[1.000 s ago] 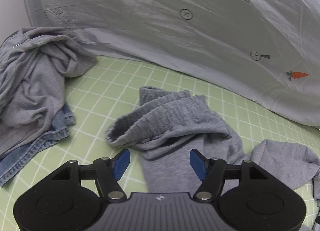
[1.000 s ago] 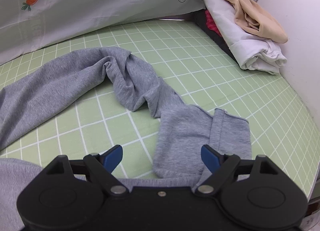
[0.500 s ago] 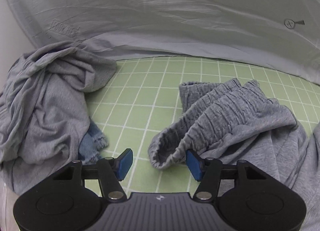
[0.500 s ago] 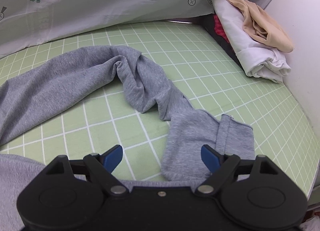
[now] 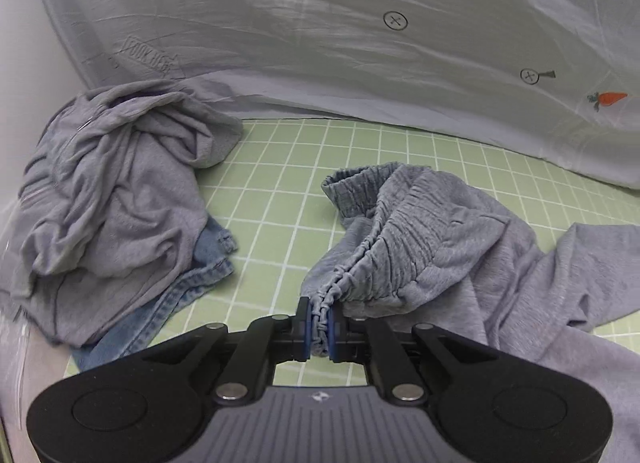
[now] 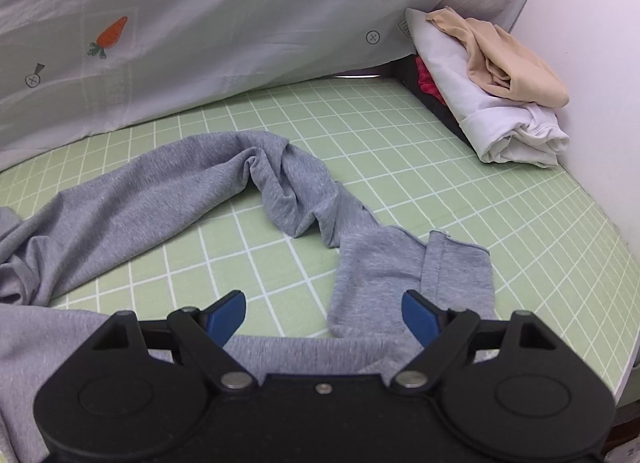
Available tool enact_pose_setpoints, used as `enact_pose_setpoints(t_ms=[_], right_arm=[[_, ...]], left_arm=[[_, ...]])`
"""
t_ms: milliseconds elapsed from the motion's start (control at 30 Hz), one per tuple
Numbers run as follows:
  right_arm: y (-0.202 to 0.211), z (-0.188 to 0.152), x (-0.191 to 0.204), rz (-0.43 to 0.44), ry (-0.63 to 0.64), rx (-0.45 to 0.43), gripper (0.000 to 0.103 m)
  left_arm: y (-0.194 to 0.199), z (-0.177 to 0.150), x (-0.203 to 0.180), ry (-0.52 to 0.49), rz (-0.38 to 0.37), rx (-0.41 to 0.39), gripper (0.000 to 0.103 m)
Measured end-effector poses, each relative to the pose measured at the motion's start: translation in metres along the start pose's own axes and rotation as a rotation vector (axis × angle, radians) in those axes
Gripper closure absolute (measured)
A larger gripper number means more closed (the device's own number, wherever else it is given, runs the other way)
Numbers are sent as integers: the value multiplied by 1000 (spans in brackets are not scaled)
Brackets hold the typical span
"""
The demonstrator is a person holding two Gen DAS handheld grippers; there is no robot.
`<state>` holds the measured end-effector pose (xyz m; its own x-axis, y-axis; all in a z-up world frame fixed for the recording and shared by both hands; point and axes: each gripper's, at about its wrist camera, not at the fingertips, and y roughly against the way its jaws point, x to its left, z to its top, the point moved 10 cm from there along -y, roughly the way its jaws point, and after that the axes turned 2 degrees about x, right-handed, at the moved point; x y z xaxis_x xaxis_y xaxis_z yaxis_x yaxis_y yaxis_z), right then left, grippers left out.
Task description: Fold clothes
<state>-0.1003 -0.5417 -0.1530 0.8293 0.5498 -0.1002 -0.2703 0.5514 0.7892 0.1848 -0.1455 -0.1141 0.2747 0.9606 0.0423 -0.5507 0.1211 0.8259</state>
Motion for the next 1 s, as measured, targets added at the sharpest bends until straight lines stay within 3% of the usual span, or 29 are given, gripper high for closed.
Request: enact_pose_setpoints(t_ms=[167, 267, 367, 500, 533, 600, 700, 800, 867, 1000], right_arm=[[26, -28, 0, 66, -28, 1, 17], [37, -44, 7, 96, -25, 10, 18], [49, -56, 16, 121, -20, 10, 18], [62, -72, 31, 133, 10, 15, 18], [66, -76, 35, 136, 20, 17, 18], [72, -83, 40, 137, 36, 18, 18], [80, -94, 44, 140, 51, 17, 17], [87, -106, 46, 149, 56, 26, 13], [89, -113, 43, 164, 45, 37, 0], [88, -113, 28, 167, -9, 26, 0]], left_arm=[[70, -37, 41, 91, 23, -40, 95], [100, -56, 82, 191, 81, -61, 95], [113, -75, 129, 257, 191, -67, 95], [101, -107, 170, 336, 266, 15, 86], [99, -111, 173, 338, 265, 21, 85], [97, -114, 170, 327, 234, 6, 66], [95, -118, 166, 310, 188, -16, 47], [86, -112, 148, 275, 118, -13, 41], [79, -106, 128, 236, 70, -4, 40], [80, -108, 85, 205, 7, 9, 40]])
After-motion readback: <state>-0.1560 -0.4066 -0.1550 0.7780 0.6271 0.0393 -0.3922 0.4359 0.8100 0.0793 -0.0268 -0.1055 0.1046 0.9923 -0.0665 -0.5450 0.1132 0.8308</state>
